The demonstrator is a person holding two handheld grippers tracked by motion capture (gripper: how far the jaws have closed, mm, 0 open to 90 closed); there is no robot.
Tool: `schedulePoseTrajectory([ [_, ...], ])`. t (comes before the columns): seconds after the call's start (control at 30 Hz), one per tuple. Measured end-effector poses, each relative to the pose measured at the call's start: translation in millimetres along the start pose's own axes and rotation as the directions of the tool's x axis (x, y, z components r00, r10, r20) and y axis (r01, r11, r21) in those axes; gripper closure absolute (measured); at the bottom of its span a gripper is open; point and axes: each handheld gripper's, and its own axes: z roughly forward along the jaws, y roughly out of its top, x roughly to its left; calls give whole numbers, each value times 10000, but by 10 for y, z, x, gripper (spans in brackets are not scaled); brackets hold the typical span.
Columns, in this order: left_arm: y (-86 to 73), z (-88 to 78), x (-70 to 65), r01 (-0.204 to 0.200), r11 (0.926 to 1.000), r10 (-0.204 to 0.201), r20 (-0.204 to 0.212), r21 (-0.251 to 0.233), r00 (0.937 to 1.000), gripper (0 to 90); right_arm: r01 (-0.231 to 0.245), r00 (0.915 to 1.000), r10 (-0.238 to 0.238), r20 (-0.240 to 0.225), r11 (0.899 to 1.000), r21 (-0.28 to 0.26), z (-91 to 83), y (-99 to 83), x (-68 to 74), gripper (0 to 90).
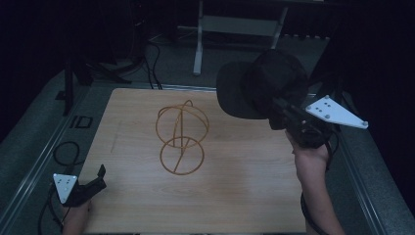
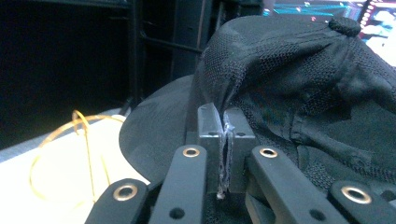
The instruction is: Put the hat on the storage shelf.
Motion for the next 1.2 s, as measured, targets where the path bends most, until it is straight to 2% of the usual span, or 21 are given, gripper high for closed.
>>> schedulePoseTrajectory([
  [0.3, -1, -1, -1, -11, 10000, 11, 38, -6, 10000, 18, 298, 9970, -320, -699, 9990, -326, 144, 198, 278, 877],
  [0.5, 0, 1, -1, -11, 10000, 11, 56, 7, 10000, 17, 397, 9906, -432, -1295, 9988, -298, 286, 256, 491, 877],
  [0.87, -1, -2, 4, 0, 10000, 0, 78, -11, 10000, 17, 658, 9729, -719, -2199, 9972, -345, 569, 326, 874, 877],
  [1.2, -2, -3, 6, 41, 10000, -41, 105, -29, 9999, 17, 730, 9511, -813, -2980, 9966, -389, 768, 342, 1191, 876],
])
